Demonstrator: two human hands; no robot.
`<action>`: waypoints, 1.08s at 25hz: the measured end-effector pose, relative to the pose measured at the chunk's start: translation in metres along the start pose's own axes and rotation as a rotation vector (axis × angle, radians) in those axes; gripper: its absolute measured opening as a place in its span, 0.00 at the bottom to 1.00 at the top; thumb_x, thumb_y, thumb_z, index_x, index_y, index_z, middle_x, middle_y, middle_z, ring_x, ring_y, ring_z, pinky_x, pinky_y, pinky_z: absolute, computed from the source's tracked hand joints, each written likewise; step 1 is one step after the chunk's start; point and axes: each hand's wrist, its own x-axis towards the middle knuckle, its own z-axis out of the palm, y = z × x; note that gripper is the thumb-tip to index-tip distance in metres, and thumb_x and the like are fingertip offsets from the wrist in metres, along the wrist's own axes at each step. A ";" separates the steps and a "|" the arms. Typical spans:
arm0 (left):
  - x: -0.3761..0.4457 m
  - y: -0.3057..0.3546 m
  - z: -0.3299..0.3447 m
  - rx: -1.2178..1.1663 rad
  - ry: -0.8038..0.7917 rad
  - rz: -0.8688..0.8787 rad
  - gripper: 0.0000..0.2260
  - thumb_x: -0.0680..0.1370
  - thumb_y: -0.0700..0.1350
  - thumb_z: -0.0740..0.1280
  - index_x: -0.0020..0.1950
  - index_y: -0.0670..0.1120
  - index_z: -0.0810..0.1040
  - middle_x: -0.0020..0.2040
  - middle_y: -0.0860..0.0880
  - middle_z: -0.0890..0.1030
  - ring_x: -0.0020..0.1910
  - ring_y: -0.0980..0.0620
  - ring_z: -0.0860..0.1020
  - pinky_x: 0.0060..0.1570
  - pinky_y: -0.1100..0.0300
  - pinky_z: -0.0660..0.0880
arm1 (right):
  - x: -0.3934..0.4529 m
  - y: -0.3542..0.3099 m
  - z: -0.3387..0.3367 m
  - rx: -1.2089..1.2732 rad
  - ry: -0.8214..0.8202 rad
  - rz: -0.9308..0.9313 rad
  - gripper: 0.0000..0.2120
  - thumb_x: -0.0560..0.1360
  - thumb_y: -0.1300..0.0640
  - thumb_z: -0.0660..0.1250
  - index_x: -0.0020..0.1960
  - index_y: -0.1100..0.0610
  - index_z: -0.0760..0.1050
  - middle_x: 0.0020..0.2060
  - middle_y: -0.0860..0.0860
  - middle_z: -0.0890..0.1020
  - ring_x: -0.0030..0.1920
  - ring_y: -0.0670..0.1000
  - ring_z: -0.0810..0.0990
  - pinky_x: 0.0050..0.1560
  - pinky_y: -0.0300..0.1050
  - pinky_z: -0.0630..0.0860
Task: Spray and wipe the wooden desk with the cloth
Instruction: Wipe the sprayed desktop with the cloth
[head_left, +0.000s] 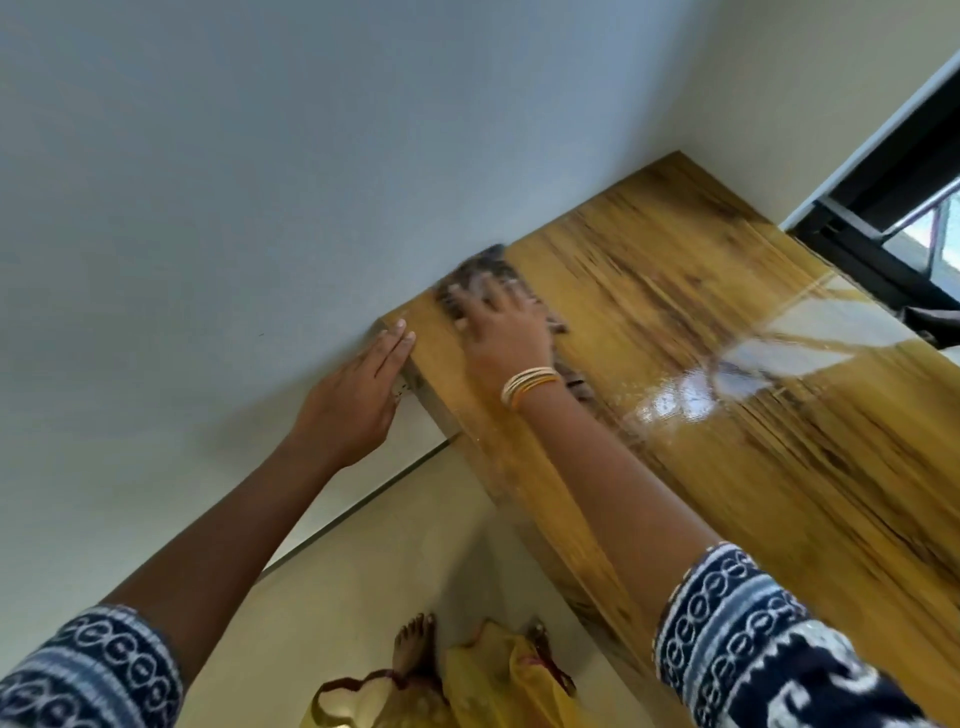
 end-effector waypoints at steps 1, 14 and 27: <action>0.001 0.001 -0.004 0.005 -0.006 -0.013 0.32 0.78 0.43 0.66 0.80 0.45 0.56 0.80 0.47 0.57 0.71 0.44 0.70 0.59 0.49 0.75 | -0.008 -0.019 0.003 0.020 -0.033 -0.137 0.22 0.81 0.45 0.53 0.76 0.41 0.61 0.77 0.51 0.62 0.76 0.60 0.59 0.73 0.63 0.59; -0.032 -0.012 -0.015 0.180 0.070 0.042 0.25 0.79 0.48 0.55 0.74 0.40 0.66 0.73 0.40 0.69 0.72 0.44 0.69 0.70 0.45 0.65 | 0.017 0.009 -0.005 -0.026 -0.012 0.030 0.24 0.81 0.43 0.50 0.77 0.41 0.56 0.78 0.54 0.59 0.76 0.64 0.57 0.73 0.65 0.57; -0.021 0.023 -0.009 0.113 -0.033 0.114 0.27 0.82 0.54 0.47 0.79 0.45 0.57 0.79 0.45 0.60 0.77 0.46 0.62 0.72 0.44 0.63 | -0.020 0.131 -0.023 0.057 0.029 0.423 0.23 0.82 0.42 0.50 0.77 0.39 0.57 0.79 0.52 0.57 0.77 0.60 0.55 0.75 0.64 0.53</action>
